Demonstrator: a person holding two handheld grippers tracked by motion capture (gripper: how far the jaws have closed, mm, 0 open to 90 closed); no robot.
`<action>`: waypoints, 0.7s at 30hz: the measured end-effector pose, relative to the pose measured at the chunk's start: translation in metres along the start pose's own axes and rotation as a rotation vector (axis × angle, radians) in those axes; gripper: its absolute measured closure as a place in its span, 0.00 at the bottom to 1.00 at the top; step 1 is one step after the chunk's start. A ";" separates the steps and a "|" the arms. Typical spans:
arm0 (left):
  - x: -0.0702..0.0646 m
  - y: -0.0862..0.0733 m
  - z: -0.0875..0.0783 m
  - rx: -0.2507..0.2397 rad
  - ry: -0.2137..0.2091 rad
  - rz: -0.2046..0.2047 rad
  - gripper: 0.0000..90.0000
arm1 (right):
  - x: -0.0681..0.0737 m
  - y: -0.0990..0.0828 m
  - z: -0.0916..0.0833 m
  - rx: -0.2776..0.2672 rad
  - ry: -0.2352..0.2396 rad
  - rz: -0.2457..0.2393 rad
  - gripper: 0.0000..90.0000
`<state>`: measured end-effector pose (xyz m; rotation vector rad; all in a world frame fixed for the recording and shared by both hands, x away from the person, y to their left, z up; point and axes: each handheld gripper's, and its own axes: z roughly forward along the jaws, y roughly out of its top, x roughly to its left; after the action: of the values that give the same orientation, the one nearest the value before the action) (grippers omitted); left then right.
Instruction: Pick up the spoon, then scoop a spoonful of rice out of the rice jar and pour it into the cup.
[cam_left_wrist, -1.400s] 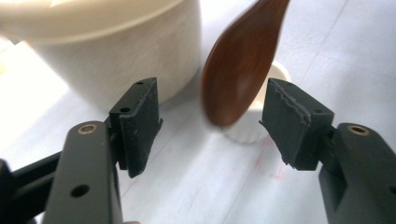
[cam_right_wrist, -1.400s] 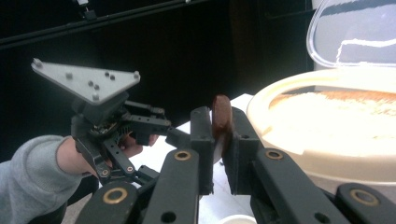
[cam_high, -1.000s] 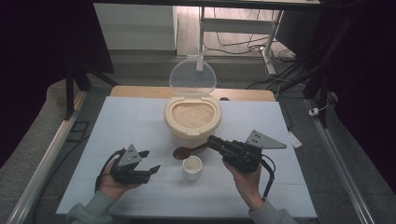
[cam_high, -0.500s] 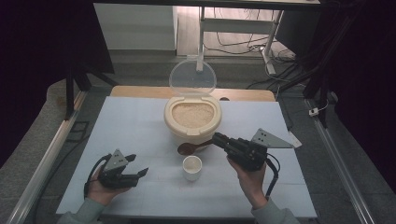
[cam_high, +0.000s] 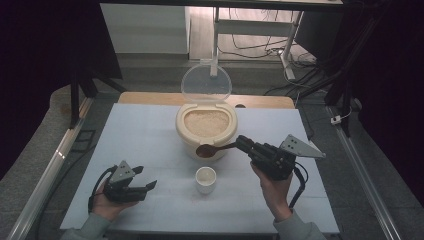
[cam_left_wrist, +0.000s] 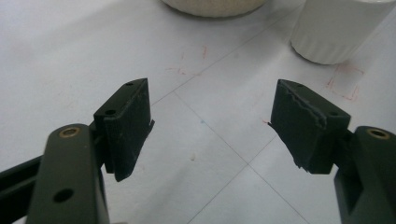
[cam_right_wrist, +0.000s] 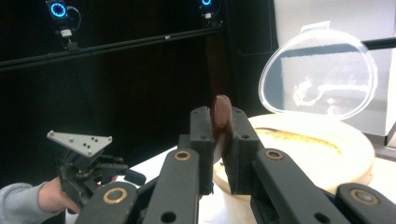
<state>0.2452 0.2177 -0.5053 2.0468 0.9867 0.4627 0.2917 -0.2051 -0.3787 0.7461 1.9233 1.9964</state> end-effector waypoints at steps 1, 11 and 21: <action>0.000 0.000 0.000 0.000 0.001 -0.001 0.31 | -0.001 0.002 -0.001 -0.006 -0.002 -0.003 0.93; 0.001 0.001 0.003 0.009 -0.010 0.001 0.30 | -0.006 0.018 -0.004 -0.049 -0.025 -0.009 0.92; 0.001 0.001 0.005 0.019 -0.017 0.002 0.29 | -0.032 0.030 0.007 -0.059 -0.105 0.007 0.92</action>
<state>0.2493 0.2156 -0.5073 2.0655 0.9822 0.4387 0.3266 -0.2189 -0.3547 0.8266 1.7970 1.9682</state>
